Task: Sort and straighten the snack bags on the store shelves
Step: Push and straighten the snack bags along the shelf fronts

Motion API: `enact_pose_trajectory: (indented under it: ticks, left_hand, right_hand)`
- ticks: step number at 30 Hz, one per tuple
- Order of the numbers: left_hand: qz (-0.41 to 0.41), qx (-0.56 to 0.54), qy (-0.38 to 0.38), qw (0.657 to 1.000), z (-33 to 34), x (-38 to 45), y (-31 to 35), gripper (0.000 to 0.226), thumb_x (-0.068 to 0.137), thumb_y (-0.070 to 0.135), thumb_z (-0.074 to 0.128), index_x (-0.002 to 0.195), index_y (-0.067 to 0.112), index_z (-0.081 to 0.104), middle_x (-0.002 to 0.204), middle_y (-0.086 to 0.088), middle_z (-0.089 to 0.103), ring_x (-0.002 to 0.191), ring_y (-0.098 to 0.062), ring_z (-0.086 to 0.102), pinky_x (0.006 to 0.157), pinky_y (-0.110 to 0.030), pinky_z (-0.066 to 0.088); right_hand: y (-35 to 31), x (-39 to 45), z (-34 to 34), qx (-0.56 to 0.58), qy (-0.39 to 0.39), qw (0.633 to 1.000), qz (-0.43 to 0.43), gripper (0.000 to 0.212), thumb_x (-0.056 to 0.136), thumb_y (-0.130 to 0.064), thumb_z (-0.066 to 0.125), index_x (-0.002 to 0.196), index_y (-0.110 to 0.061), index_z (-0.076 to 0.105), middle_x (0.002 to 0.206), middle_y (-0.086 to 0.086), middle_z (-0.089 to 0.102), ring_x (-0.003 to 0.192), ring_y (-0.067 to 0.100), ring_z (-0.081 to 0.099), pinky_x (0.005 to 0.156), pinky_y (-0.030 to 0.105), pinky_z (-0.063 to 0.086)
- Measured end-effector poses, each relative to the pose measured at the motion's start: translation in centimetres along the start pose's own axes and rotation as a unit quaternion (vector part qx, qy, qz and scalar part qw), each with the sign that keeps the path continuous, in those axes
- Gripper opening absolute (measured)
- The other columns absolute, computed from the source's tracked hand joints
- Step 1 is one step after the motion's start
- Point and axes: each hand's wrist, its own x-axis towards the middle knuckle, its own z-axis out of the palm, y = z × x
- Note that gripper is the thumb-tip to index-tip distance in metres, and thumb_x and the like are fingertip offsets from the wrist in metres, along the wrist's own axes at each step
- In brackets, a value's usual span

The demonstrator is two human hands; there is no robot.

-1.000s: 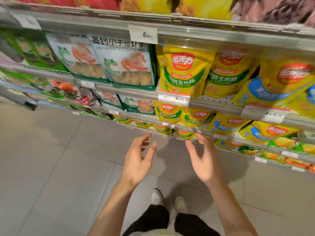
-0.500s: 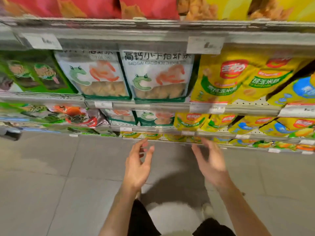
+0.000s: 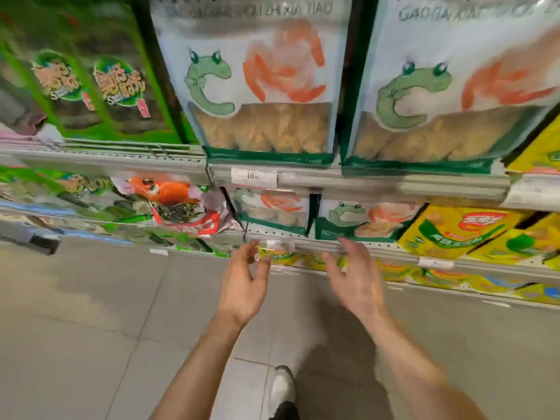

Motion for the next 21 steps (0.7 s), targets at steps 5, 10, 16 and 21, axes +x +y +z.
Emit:
enact_pose_trajectory:
  ticks: [5, 10, 16, 21]
  left_hand:
    - [0.083, 0.132, 0.059, 0.986, 4.6, 8.9, -8.7, 0.040, 0.099, 0.024, 0.057, 0.136, 0.009, 0.059, 0.134, -0.012, 0.063, 0.126, -0.031, 0.057, 0.106, -0.040, 0.044]
    - [0.124, 0.105, 0.142, 0.977, 8.4, 16.1, -13.9, 0.049, 0.103, 0.025, 0.056, 0.148, 0.008, 0.045, 0.146, -0.014, 0.050, 0.137, -0.031, 0.047, 0.111, -0.031, 0.030]
    - [0.169, 0.017, 0.240, 0.956, 9.5, 20.2, -15.0, 0.056, 0.101, 0.024, 0.052, 0.153, 0.012, 0.035, 0.154, -0.011, 0.045, 0.140, -0.027, 0.046, 0.117, -0.046, 0.037]
    - [0.163, 0.118, 0.278, 0.939, 8.2, 20.2, -13.0, 0.049, 0.097, 0.030, 0.048, 0.142, 0.013, 0.041, 0.131, -0.012, 0.062, 0.119, -0.036, 0.058, 0.093, -0.053, 0.051]
  right_hand:
    - [2.2, 8.5, 9.6, -0.027, 0.046, 0.997, -0.056, 0.042, 0.103, -0.041, 0.053, 0.137, -0.018, 0.062, 0.123, 0.008, 0.073, 0.115, 0.032, 0.067, 0.092, 0.039, 0.051]
    - [4.9, 13.8, 16.6, -0.076, 0.120, 0.986, -0.091, 0.045, 0.105, -0.047, 0.042, 0.138, -0.022, 0.059, 0.109, 0.010, 0.077, 0.101, 0.038, 0.070, 0.080, 0.044, 0.056]
    - [6.1, 15.6, 19.7, -0.060, 0.209, 0.969, -0.119, 0.040, 0.106, -0.041, 0.042, 0.134, -0.018, 0.061, 0.093, 0.020, 0.075, 0.090, 0.044, 0.069, 0.069, 0.043, 0.050]
    - [6.4, 16.3, 19.9, -0.047, 0.220, 0.966, -0.125, 0.034, 0.107, -0.036, 0.041, 0.115, -0.018, 0.068, 0.083, 0.018, 0.074, 0.084, 0.043, 0.068, 0.067, 0.041, 0.047]
